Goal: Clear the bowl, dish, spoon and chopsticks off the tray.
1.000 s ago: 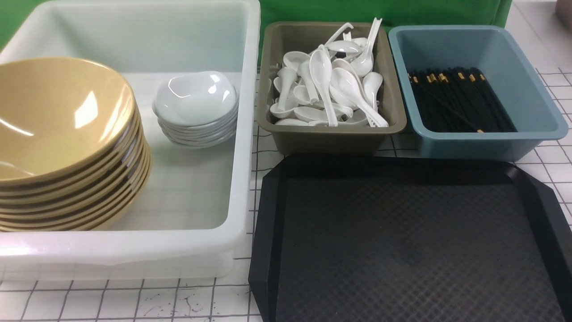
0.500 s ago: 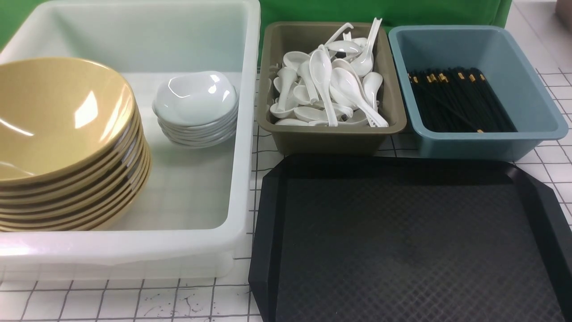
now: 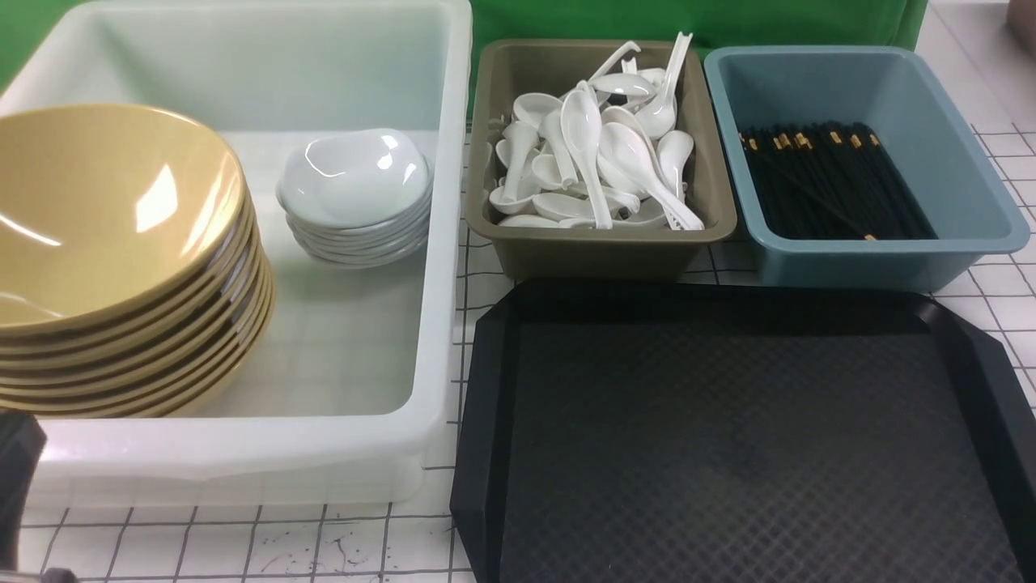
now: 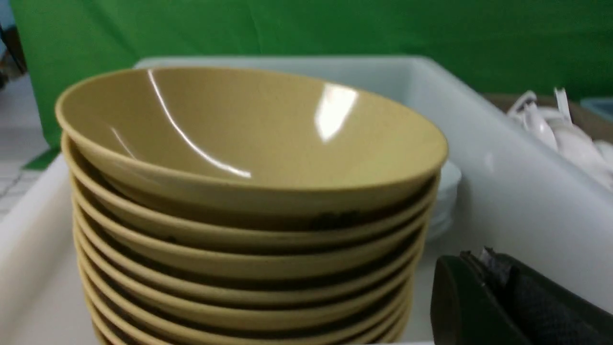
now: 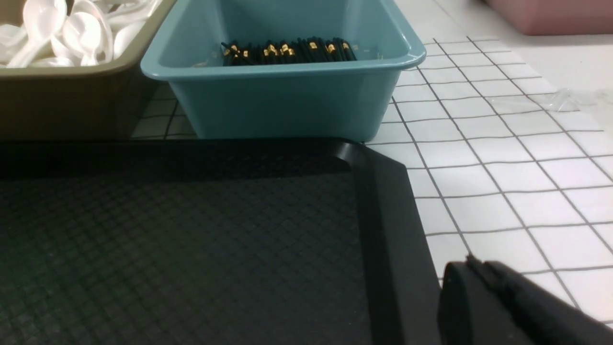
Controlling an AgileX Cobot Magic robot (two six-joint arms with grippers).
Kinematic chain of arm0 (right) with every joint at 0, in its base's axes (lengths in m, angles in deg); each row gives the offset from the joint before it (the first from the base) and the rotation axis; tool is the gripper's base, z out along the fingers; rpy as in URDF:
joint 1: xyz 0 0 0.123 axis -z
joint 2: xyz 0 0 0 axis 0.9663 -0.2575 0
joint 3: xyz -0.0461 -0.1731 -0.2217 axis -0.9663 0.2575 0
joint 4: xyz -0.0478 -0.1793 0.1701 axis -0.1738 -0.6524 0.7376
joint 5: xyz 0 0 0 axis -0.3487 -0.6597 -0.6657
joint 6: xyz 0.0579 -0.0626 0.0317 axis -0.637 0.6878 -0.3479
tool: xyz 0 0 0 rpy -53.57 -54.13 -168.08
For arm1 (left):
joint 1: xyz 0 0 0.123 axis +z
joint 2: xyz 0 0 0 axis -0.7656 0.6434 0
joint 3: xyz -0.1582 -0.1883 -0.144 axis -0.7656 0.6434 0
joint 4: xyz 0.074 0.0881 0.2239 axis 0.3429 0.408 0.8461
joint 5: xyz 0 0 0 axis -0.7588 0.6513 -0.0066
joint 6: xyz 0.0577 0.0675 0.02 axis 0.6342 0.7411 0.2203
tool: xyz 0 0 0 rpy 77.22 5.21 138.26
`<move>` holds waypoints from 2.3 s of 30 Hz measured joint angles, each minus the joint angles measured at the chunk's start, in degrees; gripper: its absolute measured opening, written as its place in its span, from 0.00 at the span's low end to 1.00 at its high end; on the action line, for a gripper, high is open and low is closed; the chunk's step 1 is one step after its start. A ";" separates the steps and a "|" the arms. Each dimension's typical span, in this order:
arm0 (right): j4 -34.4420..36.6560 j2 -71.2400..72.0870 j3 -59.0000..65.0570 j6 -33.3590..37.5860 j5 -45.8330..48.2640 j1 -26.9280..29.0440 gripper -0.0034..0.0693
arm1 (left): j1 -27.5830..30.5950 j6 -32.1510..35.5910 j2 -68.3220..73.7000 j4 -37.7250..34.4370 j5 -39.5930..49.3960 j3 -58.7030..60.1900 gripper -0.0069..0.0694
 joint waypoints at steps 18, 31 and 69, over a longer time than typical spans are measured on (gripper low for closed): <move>0.06 0.00 0.00 0.00 0.00 0.00 0.14 | 3.44 -3.78 -4.51 1.60 10.42 7.68 0.07; 0.06 0.00 0.00 0.00 0.00 0.00 0.15 | 3.44 -4.17 -4.51 1.39 10.58 7.68 0.07; 0.06 0.00 0.00 0.00 0.00 0.00 0.19 | 3.44 -4.17 -4.51 1.22 10.69 7.68 0.07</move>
